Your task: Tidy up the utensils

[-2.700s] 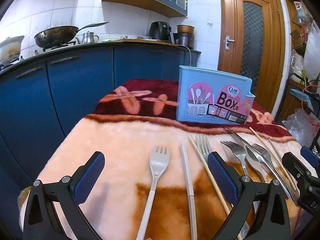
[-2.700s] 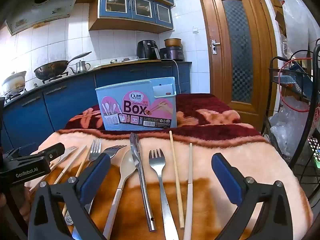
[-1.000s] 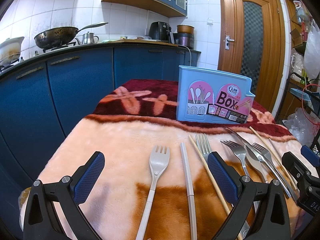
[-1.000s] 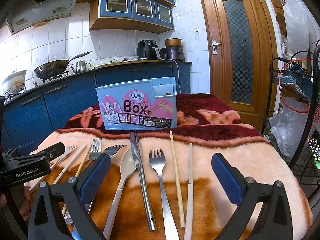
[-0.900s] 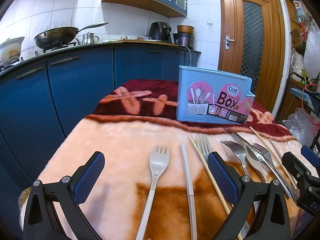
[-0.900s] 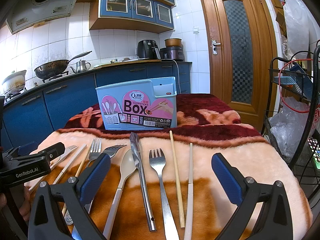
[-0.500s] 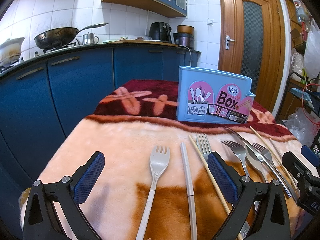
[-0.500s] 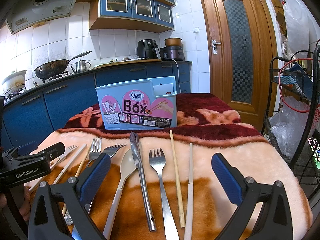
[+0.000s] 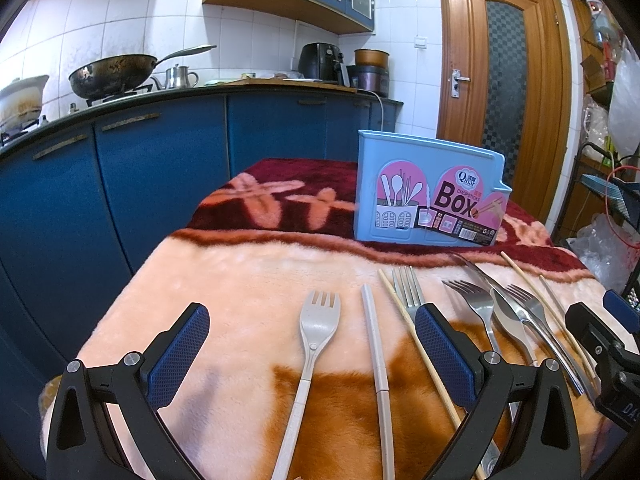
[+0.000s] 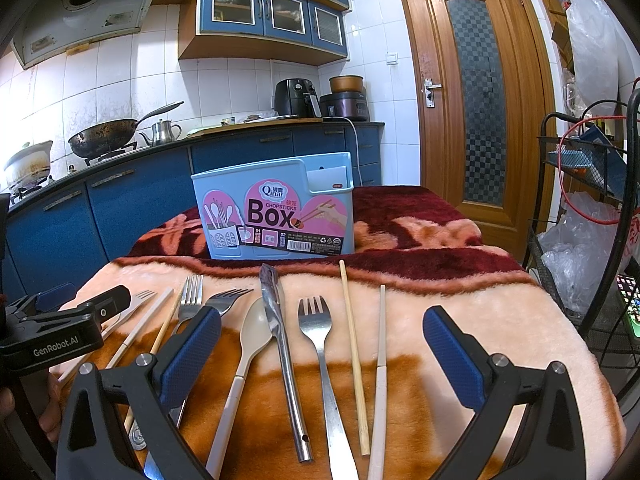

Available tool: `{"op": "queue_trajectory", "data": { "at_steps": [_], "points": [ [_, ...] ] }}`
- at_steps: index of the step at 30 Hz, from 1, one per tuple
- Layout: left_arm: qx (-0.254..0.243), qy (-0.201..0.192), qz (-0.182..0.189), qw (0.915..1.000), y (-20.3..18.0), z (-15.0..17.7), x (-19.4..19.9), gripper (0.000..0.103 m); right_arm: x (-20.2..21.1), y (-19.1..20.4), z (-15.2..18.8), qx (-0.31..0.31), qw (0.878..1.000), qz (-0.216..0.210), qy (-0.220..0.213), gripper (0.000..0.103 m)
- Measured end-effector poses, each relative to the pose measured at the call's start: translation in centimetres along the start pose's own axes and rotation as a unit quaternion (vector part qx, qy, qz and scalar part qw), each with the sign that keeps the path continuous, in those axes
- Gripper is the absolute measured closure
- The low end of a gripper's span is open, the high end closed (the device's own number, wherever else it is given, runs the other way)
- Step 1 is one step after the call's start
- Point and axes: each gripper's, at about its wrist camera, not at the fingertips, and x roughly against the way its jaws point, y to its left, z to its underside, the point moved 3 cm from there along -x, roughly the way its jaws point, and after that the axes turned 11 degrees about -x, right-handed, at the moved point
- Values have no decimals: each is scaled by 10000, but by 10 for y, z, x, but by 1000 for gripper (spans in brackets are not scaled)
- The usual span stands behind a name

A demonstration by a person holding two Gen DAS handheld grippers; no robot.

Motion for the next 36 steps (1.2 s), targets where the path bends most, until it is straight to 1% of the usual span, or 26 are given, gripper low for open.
{"op": "queue_trajectory", "data": {
  "at_steps": [4,8,14,16,20,22,24,28,30,31,32,33,35,36],
  "points": [
    [-1,9,5,10000,0,0,0,1,3,0,-3,-16,10000,-15,23,0],
    [3,77,32,10000,1,-1,1,1,-3,-2,-2,-72,9999,-60,132,0],
    [50,185,176,9997,9,1,-4,1,-4,1,-2,37,9996,-116,253,0],
    [-16,146,226,9996,9,-1,-2,1,-4,2,-4,119,9993,-131,340,0],
    [-241,225,277,9991,9,-13,1,1,-3,1,-12,215,9983,-82,535,0],
    [-273,280,368,9986,12,-21,1,1,-5,-2,-20,272,9973,-10,681,0],
    [-306,380,451,9978,16,-27,1,1,-6,-4,-29,381,9946,35,966,0],
    [-478,877,574,9933,22,-36,-11,1,-16,-12,-40,528,9864,213,1544,0],
    [-623,1170,572,9895,23,-36,-19,1,-22,-16,-43,639,9819,304,1759,2],
    [-692,1335,552,9871,24,-35,-24,1,-26,-17,-44,708,9779,378,1930,6],
    [-732,1459,549,9851,24,-34,-27,5,-31,-19,-44,721,9748,398,2072,11],
    [-774,1574,574,9828,25,-32,-31,8,-34,-21,-43,712,9713,400,2233,13],
    [-873,1844,672,9767,25,-28,-38,24,-42,-26,-41,682,9644,394,2525,22],
    [-902,1960,711,9739,25,-26,-41,27,-45,-28,-41,687,9612,401,2640,25]
  ]
}}
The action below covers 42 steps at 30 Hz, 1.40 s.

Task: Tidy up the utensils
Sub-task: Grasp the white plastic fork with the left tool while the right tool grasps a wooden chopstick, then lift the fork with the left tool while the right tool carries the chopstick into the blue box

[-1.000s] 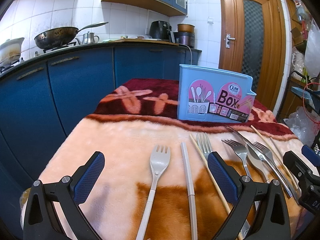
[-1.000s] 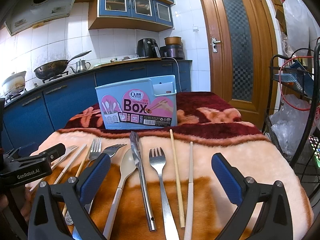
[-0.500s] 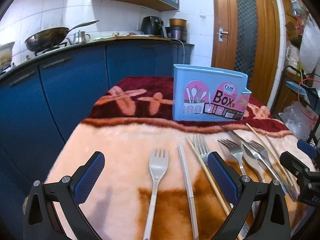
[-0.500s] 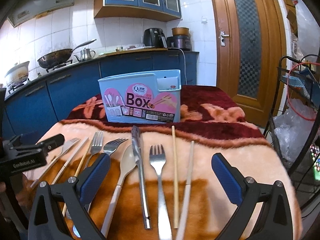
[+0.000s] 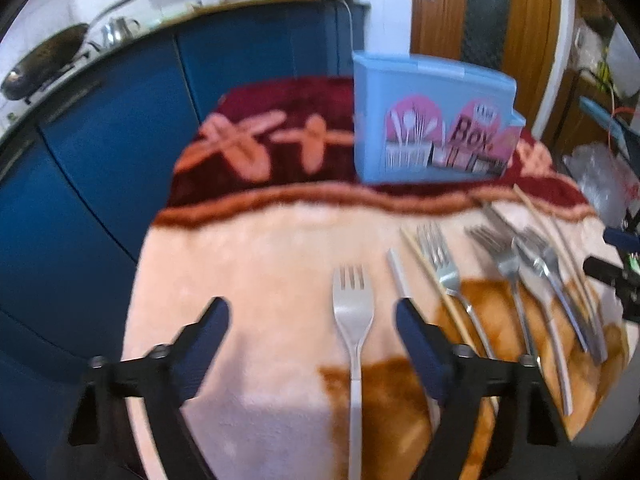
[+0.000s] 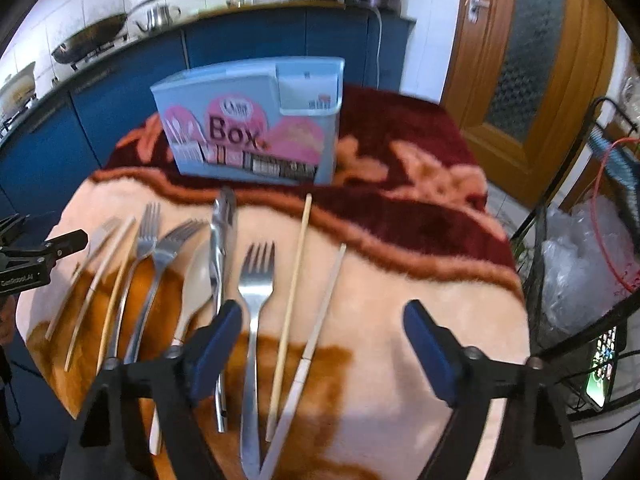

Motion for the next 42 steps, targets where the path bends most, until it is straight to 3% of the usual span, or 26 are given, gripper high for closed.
{"op": "queue_trajectory", "data": {
  "at_steps": [5,7,14,18,21,25,30,36,42],
  "points": [
    [-45,474,527,9975,-5,5,-15,56,-8,-8,-7,-25,9994,37,351,45],
    [-78,570,652,9962,-9,6,-19,59,-13,-12,-9,-59,9987,1,504,53],
    [-85,753,589,9954,-11,-4,-30,60,-35,-11,-11,-63,9954,-115,950,77],
    [-196,771,589,9951,-12,-11,-34,67,-38,-10,-13,-79,9959,-124,895,87],
    [-304,758,593,9949,-15,-13,-33,78,-37,-10,-12,-99,9963,-154,834,90],
    [-288,692,550,9957,-16,-12,-31,78,-32,-11,-13,-209,9972,-285,660,96],
    [8,306,749,9967,-8,-9,-19,78,-6,-5,-16,-223,9987,-454,86,96],
    [302,-634,870,9937,-4,-10,20,78,26,2,-21,-256,9952,-669,-660,97],
    [374,-1545,700,9848,-2,-24,58,78,59,8,-30,-298,9861,-865,-1387,97]
  ]
}}
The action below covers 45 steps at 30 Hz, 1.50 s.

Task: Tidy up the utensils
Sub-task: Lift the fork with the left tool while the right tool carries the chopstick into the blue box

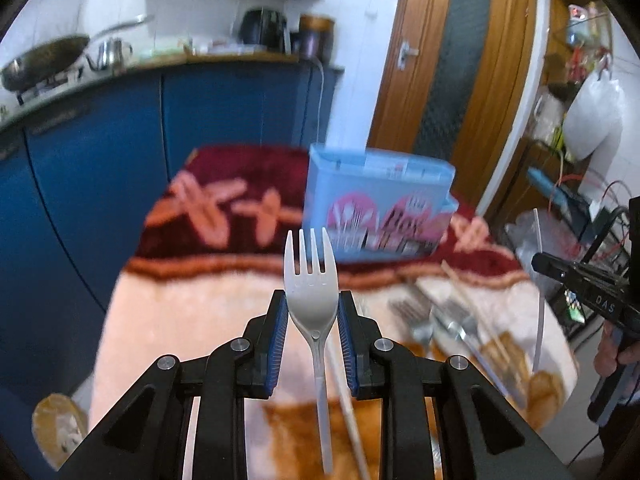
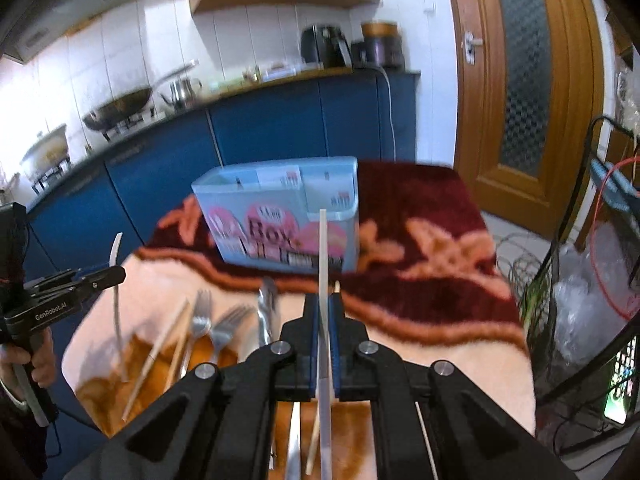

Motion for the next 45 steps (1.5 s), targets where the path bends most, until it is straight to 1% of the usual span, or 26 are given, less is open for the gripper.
{"op": "queue_trajectory", "data": {
  "at_steps": [4,10,15,20,22,25,28,31,35,37,41,45],
  "points": [
    [-83,-437,-64,9990,-2,-19,15,78,15,6,-14,-6,9989,-140,-438,97],
    [-68,-806,-24,9967,0,-58,21,78,23,15,-37,64,9956,-256,-895,97],
    [-98,-1169,-37,9931,-3,-97,17,78,20,20,-60,110,9926,-365,-1150,97],
    [-25,-1406,-79,9900,-4,-131,6,78,11,26,-85,186,9893,-455,-1373,97],
    [-80,-1553,-223,9876,-5,-147,0,78,7,27,-93,208,9877,-477,-1472,97],
    [-173,-1664,-398,9851,-6,-162,-10,78,-5,28,-108,232,9852,-497,-1623,97],
    [-275,-1711,-581,9831,-5,-170,-25,78,-20,27,-117,208,9838,-533,-1696,97],
    [-291,-1670,-640,9834,-2,-173,-45,78,-39,25,-127,142,9819,-565,-1801,97],
    [-237,-1622,-567,9848,2,-167,-66,78,-58,23,-135,147,9786,-544,-1979,96],
    [-249,-1564,-561,9858,4,-162,-76,78,-70,21,-137,138,9784,-501,-2001,96],
    [-258,-1410,-535,9882,5,-152,-95,78,-91,16,-134,159,9796,-405,-1960,96],
    [-198,-1252,-439,9910,9,-139,-109,78,-107,10,-126,151,9826,-330,-1819,96]
  ]
}}
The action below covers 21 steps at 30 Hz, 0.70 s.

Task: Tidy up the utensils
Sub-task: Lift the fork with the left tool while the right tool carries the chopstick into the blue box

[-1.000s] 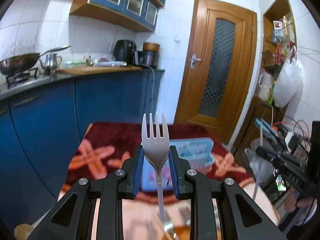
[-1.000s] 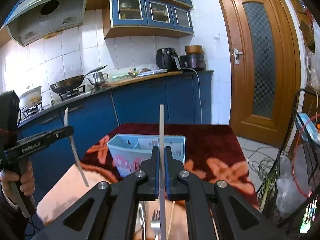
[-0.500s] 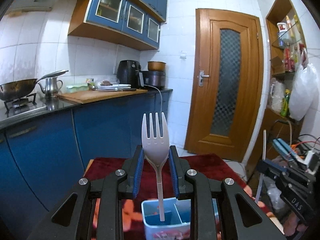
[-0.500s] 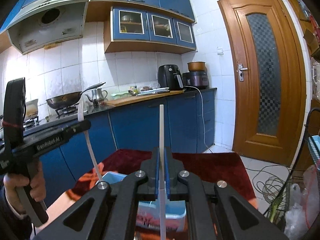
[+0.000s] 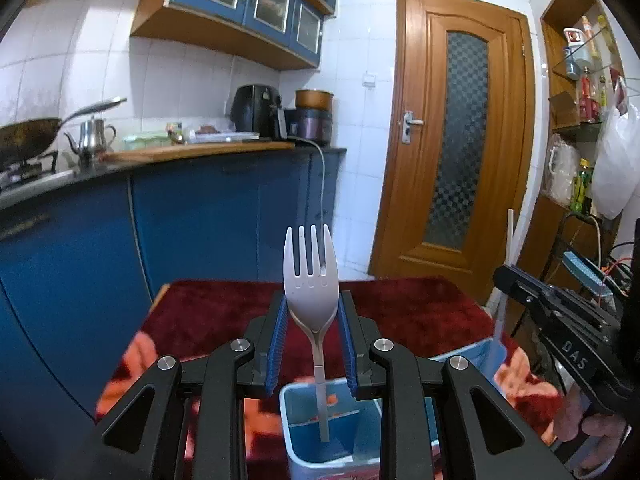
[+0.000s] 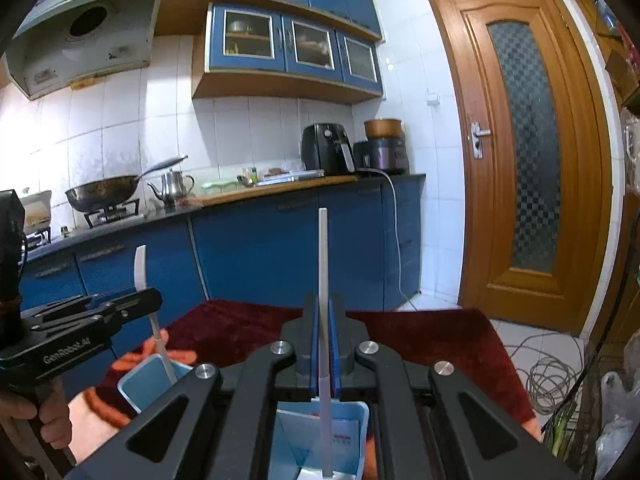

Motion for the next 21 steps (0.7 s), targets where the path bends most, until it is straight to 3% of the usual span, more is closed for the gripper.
{"op": "queue_trajectory", "data": {
  "at_steps": [11,12,14,15,16,21],
  "points": [
    [37,266,89,9996,-6,24,-10,78,-4,-12,19,-41,9996,19,288,95],
    [43,271,89,9996,-6,25,-10,77,-4,-12,19,-41,9995,9,299,94],
    [49,334,127,9994,-6,27,-9,73,-3,-11,20,-39,9995,2,319,78],
    [50,357,134,9993,-7,28,-9,71,-2,-11,20,-55,9995,-32,315,75],
    [48,385,148,9991,-7,29,-8,66,-1,-10,19,-68,9995,-51,315,73],
    [9,379,170,9991,-8,29,2,64,12,-6,17,-24,9996,-87,251,71]
  ]
}}
